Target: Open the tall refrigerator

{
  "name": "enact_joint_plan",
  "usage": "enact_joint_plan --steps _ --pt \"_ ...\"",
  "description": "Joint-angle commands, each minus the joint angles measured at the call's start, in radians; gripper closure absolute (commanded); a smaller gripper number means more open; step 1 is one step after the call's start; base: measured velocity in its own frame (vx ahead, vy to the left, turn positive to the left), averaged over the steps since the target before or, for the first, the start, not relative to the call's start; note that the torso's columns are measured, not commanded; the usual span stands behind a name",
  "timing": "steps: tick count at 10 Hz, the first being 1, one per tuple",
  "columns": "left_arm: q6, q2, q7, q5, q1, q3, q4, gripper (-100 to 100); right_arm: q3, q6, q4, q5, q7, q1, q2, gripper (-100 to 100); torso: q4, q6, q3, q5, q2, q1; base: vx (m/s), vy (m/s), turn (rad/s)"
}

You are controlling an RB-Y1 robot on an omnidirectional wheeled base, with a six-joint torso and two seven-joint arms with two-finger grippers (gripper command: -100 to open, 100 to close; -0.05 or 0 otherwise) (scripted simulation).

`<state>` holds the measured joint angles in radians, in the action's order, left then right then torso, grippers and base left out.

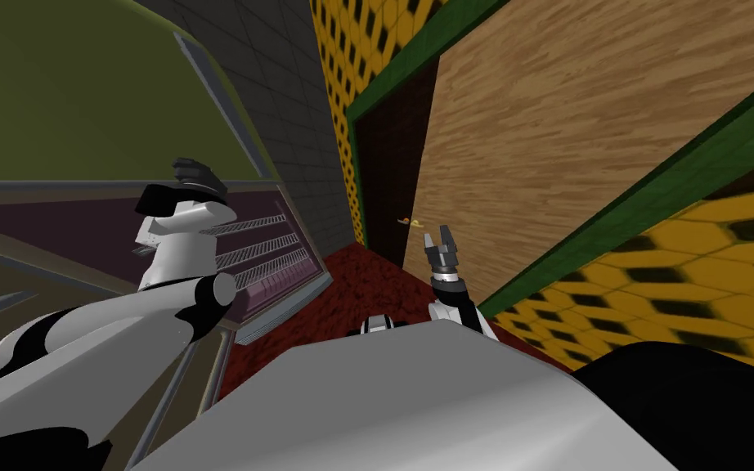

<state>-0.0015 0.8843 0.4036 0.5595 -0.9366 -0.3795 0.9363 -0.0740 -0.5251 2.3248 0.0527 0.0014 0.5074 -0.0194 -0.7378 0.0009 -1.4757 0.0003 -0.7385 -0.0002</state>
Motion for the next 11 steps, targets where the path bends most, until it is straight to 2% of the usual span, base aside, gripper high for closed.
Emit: enact_joint_plan --steps 1,2,3,4,6,7,8,9,11 --pt "0.042 -0.079 0.02 -0.028 -0.015 -0.018 0.074 100 0.0 0.0 0.0 0.0 0.0 0.0 0.0 0 0.0 0.0 0.0 -0.001 -0.001 -0.001 0.049 0.018 0.33" --pt "0.042 -0.111 0.02 -0.028 -0.015 -0.018 0.075 100 0.0 0.0 0.0 0.0 0.0 0.0 0.0 0 -0.001 -0.002 0.0 -0.001 0.001 0.0 0.051 0.007 0.235" --pt "0.063 -0.144 0.028 -0.044 -0.031 -0.015 0.102 100 0.0 0.0 0.0 0.0 0.0 0.0 0.0 0 0.0 -0.001 0.0 0.0 0.001 0.0 0.061 -0.001 0.337" --pt "0.063 -0.178 0.028 -0.044 -0.031 -0.015 0.114 100 0.0 0.0 0.0 0.0 0.0 0.0 0.0 0 0.0 -0.002 -0.001 0.0 0.001 0.0 0.062 -0.002 0.187" --pt "0.063 -0.179 0.028 -0.044 -0.031 -0.015 0.114 100 0.0 0.0 0.0 0.0 0.0 0.0 0.0 0 0.0 0.0 0.0 0.0 0.0 0.0 0.016 0.003 -0.032" --pt "0.083 -0.22 0.036 -0.059 -0.048 -0.013 0.15 100 0.0 0.0 0.0 0.0 0.0 0.0 0.0 0 -0.001 -0.001 0.001 0.0 -0.002 0.0 0.038 0.006 0.375" --pt "0.083 -0.241 0.036 -0.059 -0.048 -0.013 0.154 100 0.0 0.0 0.0 0.0 0.0 0.0 0.0 0 -0.001 -0.003 0.001 0.0 0.0 0.001 0.049 -0.004 0.231" --pt "0.104 -0.276 0.043 -0.075 -0.064 -0.01 0.194 100 0.0 0.0 0.0 0.0 0.0 0.0 0.0 0 0.0 0.0 -0.001 0.0 0.001 0.0 0.058 0.003 0.346" --pt "0.104 -0.303 0.043 -0.075 -0.064 -0.01 0.194 100 0.0 0.0 0.0 0.0 0.0 0.0 0.0 0 0.0 0.0 -0.001 0.0 0.002 0.0 0.045 0.0 0.081"
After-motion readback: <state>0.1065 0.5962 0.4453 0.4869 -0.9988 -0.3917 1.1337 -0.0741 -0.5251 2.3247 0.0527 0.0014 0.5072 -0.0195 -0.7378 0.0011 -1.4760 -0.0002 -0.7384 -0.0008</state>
